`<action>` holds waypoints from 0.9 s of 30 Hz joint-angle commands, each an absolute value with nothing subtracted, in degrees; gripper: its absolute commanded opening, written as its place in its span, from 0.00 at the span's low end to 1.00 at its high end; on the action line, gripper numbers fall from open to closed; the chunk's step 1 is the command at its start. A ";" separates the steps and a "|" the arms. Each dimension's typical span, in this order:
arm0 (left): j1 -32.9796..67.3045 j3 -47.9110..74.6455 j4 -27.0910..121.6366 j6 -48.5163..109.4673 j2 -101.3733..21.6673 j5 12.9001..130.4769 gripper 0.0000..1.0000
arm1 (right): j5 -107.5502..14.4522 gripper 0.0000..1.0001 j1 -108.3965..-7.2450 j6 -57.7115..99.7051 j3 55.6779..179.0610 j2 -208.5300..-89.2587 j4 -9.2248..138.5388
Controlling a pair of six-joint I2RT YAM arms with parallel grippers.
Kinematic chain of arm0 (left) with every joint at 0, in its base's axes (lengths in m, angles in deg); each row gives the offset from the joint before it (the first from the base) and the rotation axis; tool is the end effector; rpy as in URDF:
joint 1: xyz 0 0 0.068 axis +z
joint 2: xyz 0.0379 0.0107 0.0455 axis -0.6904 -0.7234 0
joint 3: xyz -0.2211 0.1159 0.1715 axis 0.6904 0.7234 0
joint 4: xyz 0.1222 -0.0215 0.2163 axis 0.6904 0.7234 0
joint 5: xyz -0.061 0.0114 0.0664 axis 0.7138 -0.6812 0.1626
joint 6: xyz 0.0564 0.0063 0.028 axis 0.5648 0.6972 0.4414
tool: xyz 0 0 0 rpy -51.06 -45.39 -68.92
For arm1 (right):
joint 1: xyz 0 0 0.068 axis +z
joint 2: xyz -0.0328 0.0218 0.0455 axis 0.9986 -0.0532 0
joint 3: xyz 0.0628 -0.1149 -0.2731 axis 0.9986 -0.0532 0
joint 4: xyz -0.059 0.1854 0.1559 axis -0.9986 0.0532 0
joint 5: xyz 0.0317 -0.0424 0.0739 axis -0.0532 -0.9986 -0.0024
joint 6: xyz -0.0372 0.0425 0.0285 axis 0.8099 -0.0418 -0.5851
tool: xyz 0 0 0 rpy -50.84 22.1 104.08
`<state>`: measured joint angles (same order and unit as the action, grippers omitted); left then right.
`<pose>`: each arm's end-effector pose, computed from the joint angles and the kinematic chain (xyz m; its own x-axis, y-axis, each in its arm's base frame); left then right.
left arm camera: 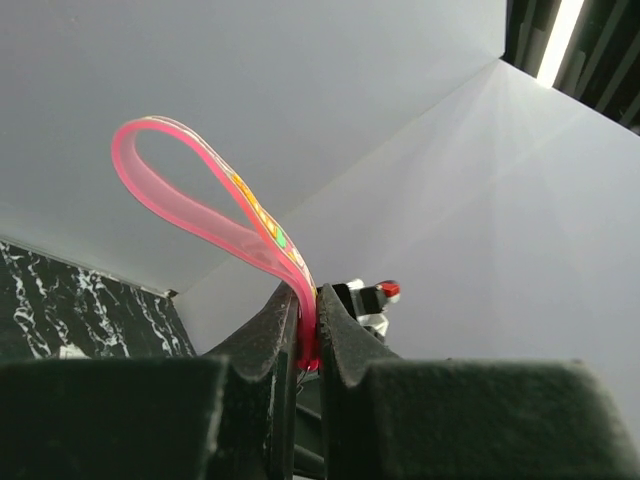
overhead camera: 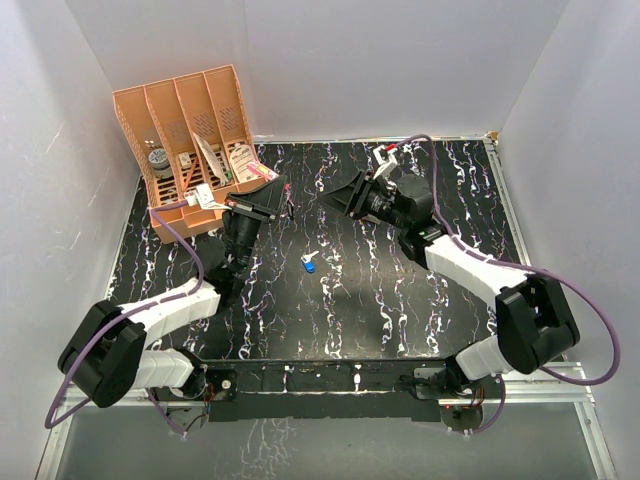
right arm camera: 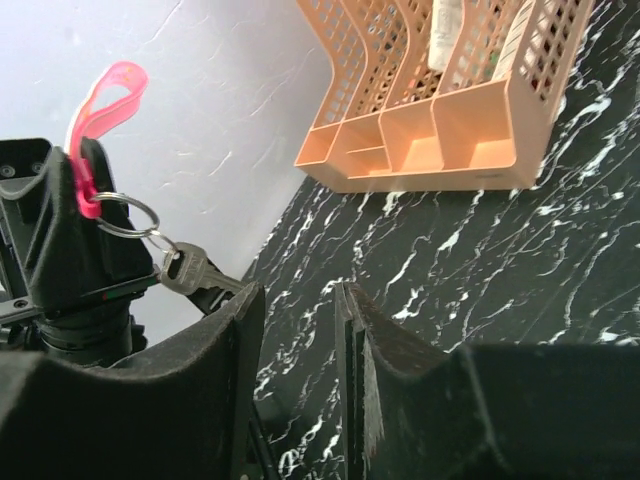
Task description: Put the keys on the keyring
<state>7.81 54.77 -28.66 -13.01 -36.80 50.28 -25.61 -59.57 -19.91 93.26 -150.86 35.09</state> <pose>0.2023 -0.1325 0.3575 -0.0703 -0.9342 -0.3498 0.6365 0.2280 -0.7368 0.2824 0.1724 0.3309 -0.6394 0.4005 -0.6564 -0.5279 0.3919 0.7534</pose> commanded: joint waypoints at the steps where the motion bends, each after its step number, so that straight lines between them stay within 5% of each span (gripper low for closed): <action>1: 7.49 52.93 -24.63 -11.96 -34.31 47.94 0.00 | -28.32 0.33 -59.97 -11.84 93.44 -146.25 39.23; 6: 7.54 52.04 -19.02 -12.92 -33.35 45.57 0.00 | -29.95 0.49 -59.92 -4.26 93.41 -145.47 46.74; 17: 7.54 50.17 -6.44 -13.84 -31.36 40.53 0.00 | -33.65 0.49 -54.48 -0.16 89.43 -154.24 51.19; 27: 7.52 50.34 -2.44 -13.80 -28.64 37.29 0.00 | -50.84 0.48 -43.52 0.68 97.58 -164.19 56.78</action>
